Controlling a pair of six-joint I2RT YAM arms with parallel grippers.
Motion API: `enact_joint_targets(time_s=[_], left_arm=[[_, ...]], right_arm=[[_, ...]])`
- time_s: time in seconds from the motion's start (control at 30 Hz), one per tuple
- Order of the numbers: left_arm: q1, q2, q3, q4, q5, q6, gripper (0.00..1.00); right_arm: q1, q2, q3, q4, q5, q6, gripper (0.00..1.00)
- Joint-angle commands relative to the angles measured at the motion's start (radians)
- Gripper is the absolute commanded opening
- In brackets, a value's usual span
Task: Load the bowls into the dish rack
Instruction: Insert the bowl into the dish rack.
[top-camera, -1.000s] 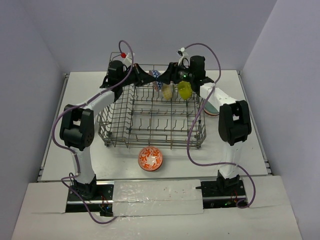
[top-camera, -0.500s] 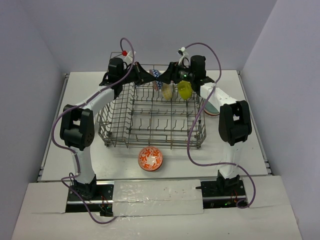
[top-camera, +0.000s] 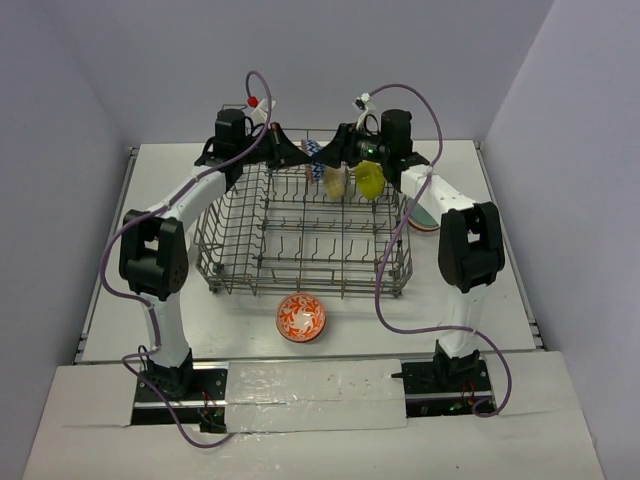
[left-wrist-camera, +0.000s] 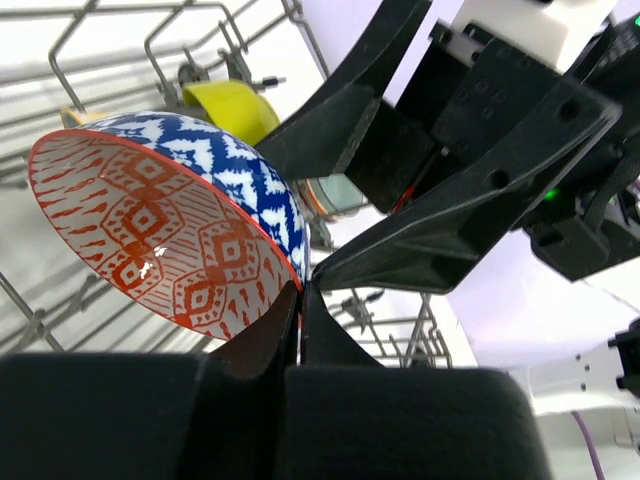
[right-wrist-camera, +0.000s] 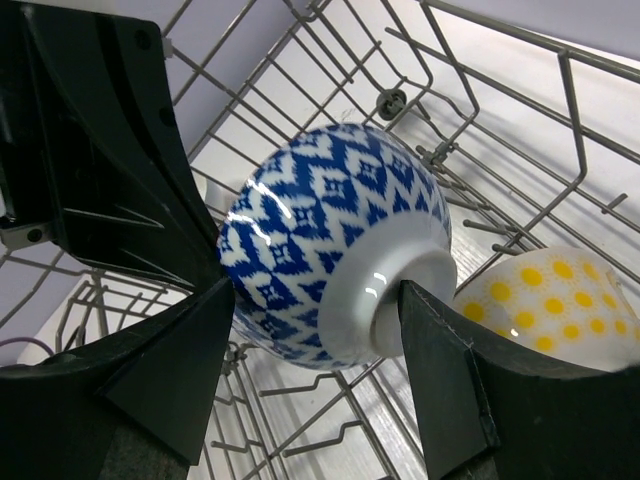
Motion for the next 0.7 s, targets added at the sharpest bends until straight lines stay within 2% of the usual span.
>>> enact_joint_targets(time_s=[0.0,0.4,0.67], left_arm=[[0.007,-0.047,0.041,0.001,0.095,0.051,0.0],[0.048,-0.027,0.078,-0.146,0.127,0.183,0.0],[0.053,0.025,0.13,-0.16,0.165,0.197,0.0]], right_arm=[[0.025,-0.087,0.001,0.05,-0.046,0.016,0.74],[0.031,-0.096,-0.025,0.053,-0.059,0.006,0.74],[0.031,-0.086,-0.025,0.058,-0.065,0.006,0.74]])
